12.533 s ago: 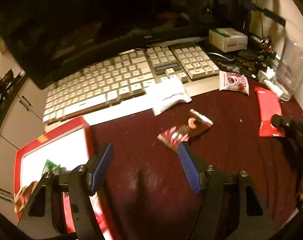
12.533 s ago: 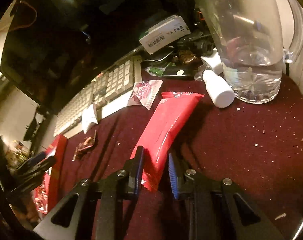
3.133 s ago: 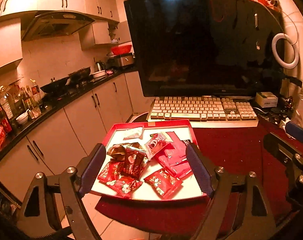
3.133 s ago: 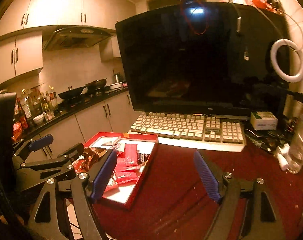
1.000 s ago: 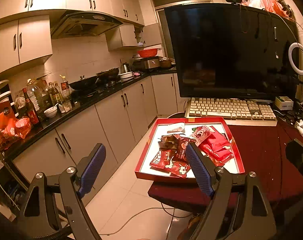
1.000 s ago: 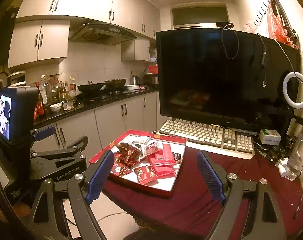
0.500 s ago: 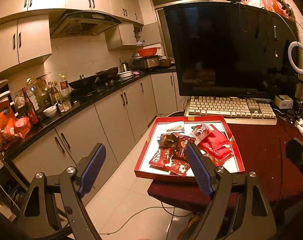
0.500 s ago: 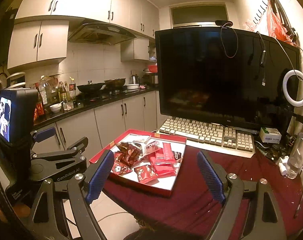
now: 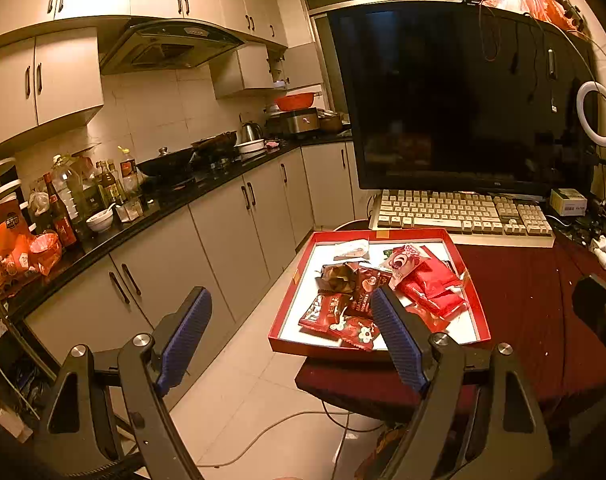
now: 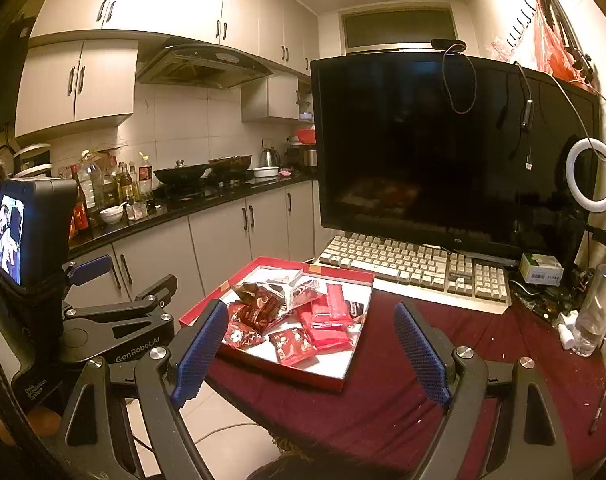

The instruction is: Organize snacks

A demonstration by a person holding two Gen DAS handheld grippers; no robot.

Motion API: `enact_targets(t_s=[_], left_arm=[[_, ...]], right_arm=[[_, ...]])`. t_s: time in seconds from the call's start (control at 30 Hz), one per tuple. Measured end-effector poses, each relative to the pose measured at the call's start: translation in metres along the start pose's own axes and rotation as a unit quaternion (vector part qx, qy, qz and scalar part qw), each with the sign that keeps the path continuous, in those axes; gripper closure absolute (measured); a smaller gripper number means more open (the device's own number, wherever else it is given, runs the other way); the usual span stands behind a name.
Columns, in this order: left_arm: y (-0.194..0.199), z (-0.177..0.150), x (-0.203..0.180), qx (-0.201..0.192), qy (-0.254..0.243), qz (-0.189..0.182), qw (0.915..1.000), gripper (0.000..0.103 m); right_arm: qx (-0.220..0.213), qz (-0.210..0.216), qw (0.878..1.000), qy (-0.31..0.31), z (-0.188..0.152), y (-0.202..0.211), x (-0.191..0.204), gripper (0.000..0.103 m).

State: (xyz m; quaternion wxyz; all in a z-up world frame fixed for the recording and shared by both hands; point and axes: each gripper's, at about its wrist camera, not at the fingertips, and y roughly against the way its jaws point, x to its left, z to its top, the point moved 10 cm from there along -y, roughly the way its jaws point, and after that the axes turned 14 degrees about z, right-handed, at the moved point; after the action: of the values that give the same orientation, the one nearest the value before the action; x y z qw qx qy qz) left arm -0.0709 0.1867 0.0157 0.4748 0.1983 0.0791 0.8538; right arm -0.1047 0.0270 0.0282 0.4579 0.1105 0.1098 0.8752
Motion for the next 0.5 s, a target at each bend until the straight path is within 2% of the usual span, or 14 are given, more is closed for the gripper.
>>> enact_targets(t_s=[0.5], left_arm=[[-0.0005,-0.0015,0.0003,0.001,0.0,-0.001,1.0,0.02]], right_arm=[[0.001,0.001,1.0,-0.001,-0.0008,-0.0005,0.0002,0.017]])
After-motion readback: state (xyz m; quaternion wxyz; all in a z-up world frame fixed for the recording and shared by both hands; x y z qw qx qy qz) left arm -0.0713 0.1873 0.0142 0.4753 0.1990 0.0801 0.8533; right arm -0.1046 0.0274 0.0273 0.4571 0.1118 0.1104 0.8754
